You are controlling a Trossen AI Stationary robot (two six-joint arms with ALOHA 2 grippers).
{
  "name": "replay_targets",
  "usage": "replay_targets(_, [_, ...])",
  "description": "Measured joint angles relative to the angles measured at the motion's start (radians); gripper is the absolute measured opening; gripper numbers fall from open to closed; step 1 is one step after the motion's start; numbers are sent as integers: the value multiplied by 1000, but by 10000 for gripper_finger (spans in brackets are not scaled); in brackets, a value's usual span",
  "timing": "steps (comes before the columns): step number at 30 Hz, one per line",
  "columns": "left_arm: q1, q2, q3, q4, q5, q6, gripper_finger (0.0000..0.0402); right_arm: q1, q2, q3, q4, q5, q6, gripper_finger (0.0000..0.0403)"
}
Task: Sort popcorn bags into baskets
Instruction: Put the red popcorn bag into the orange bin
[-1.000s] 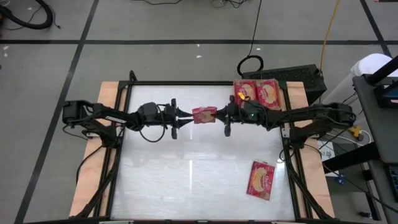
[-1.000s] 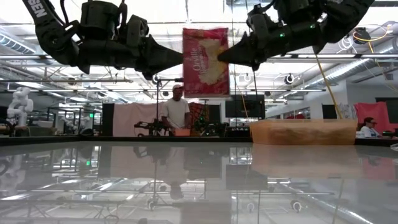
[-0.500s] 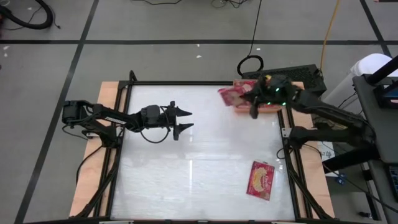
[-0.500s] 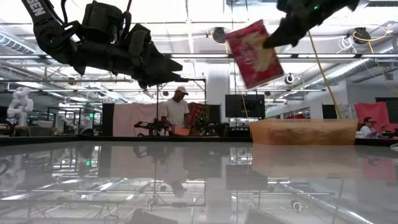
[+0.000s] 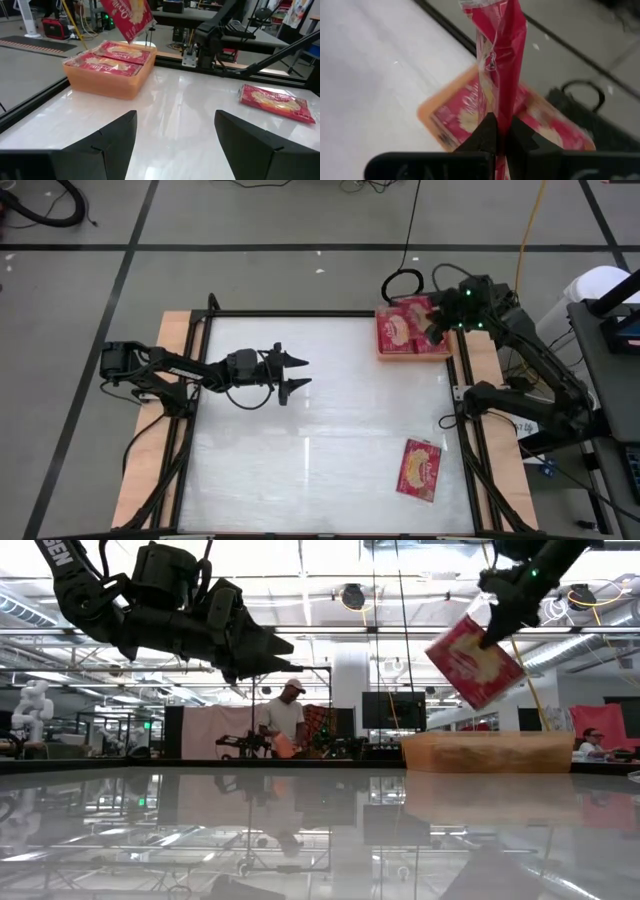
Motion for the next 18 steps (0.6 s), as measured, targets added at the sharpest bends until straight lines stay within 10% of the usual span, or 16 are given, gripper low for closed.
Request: replay_targets(18, [-21,0,0,-24,2,22,271,-114,59,0,-41,-60,139,14])
